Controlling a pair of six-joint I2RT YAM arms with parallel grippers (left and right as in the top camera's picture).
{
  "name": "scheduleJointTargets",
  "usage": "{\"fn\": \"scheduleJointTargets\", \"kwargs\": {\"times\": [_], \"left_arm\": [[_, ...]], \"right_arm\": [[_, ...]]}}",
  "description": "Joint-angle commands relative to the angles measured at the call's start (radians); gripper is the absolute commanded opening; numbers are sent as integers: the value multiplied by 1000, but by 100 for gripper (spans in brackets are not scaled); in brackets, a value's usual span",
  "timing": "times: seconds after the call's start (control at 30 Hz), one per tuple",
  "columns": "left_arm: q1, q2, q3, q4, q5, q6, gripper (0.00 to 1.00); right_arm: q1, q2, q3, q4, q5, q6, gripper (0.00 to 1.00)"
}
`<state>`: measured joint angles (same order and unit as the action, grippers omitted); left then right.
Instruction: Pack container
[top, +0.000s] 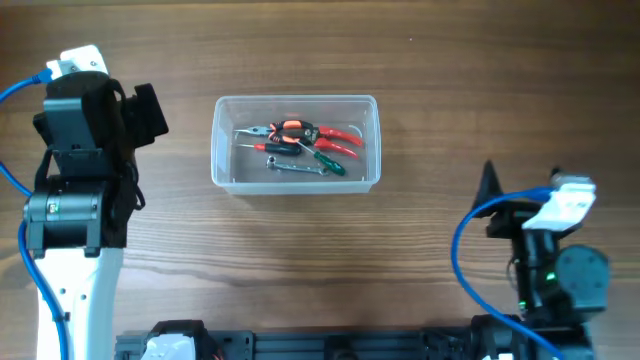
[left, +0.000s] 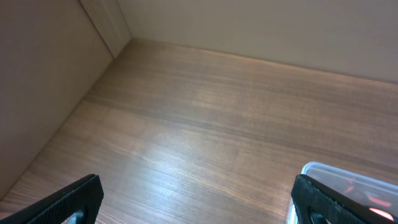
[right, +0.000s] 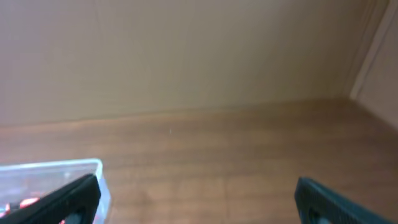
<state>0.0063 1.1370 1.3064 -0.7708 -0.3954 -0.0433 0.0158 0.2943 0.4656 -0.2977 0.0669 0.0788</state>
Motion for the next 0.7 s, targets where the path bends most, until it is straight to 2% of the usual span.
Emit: {"fn": "scheduleJointTargets", "kwargs": {"times": [0.0,0.17,0.5,0.67], "left_arm": [[4,4,8,2,-6,-2,100],[4,4,8,2,-6,-2,100],[4,4,8,2,-6,-2,100],[4,4,8,2,-6,-2,100]], "right_arm": [[-4,-135,-196,113,-55,34,100],[-4,-223,-343,170,-124,41,100],[-4,-240,-419,210,-140,88,100],[-4,-239,-420,212,-143,220,100]]}}
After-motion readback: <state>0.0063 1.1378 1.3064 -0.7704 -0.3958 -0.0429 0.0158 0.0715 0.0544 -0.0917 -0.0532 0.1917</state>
